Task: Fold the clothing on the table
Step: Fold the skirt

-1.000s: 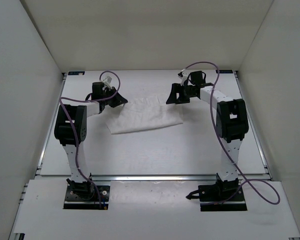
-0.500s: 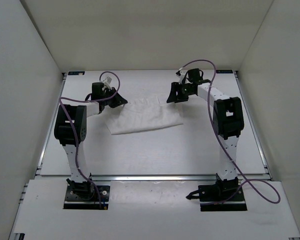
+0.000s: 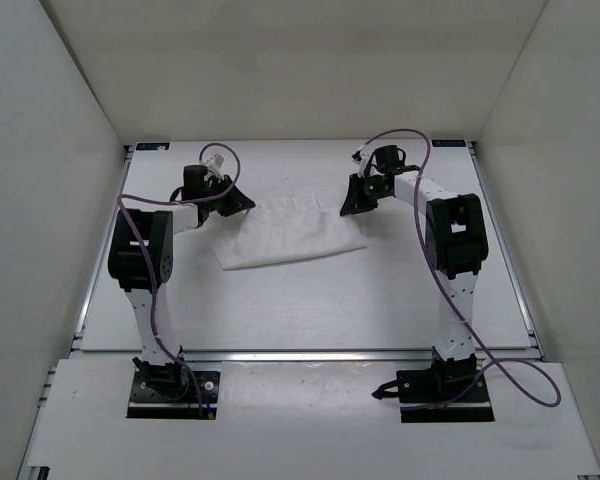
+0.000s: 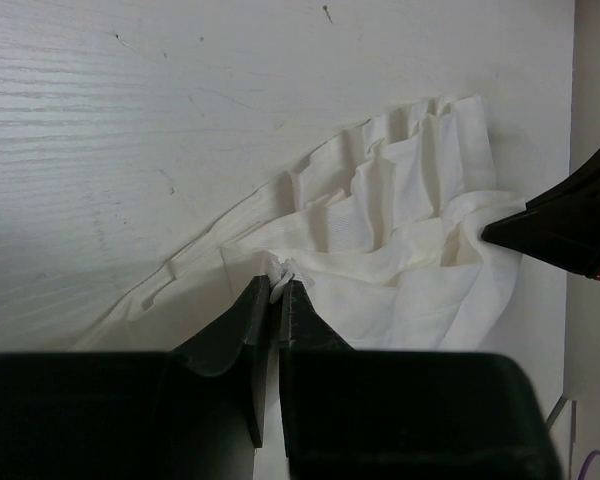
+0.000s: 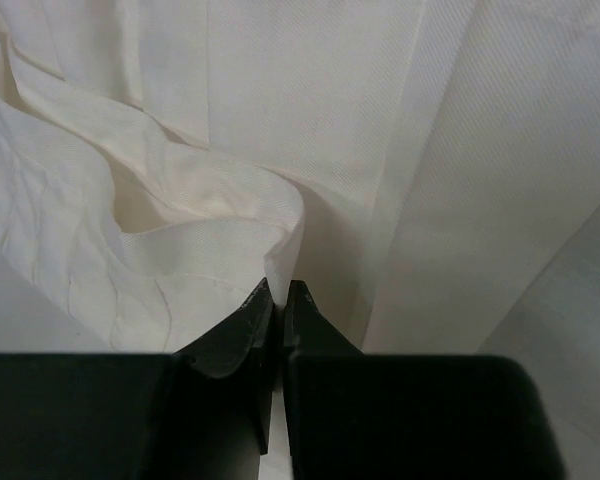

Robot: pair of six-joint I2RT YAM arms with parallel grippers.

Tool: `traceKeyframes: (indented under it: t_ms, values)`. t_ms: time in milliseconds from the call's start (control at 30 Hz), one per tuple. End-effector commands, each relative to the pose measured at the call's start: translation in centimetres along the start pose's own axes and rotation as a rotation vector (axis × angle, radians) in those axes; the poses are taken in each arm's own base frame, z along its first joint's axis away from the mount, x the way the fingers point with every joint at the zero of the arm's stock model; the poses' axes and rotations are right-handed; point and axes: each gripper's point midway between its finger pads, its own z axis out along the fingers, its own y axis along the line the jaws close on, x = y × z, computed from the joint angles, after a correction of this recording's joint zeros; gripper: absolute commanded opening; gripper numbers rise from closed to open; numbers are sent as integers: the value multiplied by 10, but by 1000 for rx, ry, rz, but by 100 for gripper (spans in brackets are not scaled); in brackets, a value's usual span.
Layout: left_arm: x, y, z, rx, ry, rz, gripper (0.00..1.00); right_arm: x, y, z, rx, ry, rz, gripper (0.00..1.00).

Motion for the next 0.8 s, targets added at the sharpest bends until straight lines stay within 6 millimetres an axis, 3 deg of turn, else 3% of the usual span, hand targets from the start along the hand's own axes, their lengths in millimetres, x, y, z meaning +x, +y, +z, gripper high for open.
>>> traceKeyframes:
  t_ms: [0, 167, 200, 400, 533, 633, 767]
  values:
    - [-13, -27, -14, 56, -14, 70, 0, -30, 17, -13, -11, -77, -60, 0]
    - [-12, -39, -29, 75, -6, 110, 0, -48, 31, -31, 1, -140, -113, 0]
    - [-16, -51, -39, 92, -17, 144, 0, -49, 37, -37, -5, -154, -126, 0]
    - [-5, -73, -82, 72, 3, 251, 0, -46, 65, -100, -37, -306, -176, 0]
    - [-19, -97, -112, 86, -47, 278, 0, -42, 79, -136, -7, -403, -212, 0]
    - [-24, -123, -123, 94, -54, 351, 0, -57, 92, -151, -12, -436, -239, 0]
    - [-61, -148, -122, 88, -156, 395, 0, -93, 99, -163, 43, -499, -288, 0]
